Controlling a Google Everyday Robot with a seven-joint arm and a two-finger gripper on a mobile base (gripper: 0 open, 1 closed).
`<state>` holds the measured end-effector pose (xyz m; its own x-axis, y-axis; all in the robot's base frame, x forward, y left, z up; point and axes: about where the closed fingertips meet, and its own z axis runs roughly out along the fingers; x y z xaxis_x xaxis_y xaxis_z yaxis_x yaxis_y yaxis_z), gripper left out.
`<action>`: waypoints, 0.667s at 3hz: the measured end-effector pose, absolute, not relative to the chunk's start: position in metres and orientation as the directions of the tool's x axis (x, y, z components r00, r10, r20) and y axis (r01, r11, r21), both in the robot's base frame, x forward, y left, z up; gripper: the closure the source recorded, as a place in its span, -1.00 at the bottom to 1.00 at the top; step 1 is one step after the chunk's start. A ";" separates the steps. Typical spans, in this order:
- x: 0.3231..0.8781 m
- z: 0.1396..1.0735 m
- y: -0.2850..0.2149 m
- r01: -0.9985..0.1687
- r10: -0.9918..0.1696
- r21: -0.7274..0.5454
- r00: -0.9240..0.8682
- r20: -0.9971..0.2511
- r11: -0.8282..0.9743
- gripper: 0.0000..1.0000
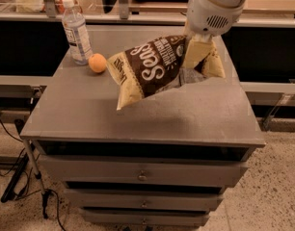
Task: Pick brown chip bag
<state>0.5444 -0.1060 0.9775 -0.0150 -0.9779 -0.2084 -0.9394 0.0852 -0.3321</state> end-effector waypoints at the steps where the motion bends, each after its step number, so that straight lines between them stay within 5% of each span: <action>1: 0.549 1.005 -0.108 -0.927 -0.973 -0.364 0.000 -0.232 0.086 1.00; 2: 0.550 1.007 -0.108 -0.931 -0.971 -0.354 0.006 -0.240 0.082 1.00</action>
Offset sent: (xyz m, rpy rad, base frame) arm 0.0046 -0.0046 0.0361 0.0378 -0.0288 0.0137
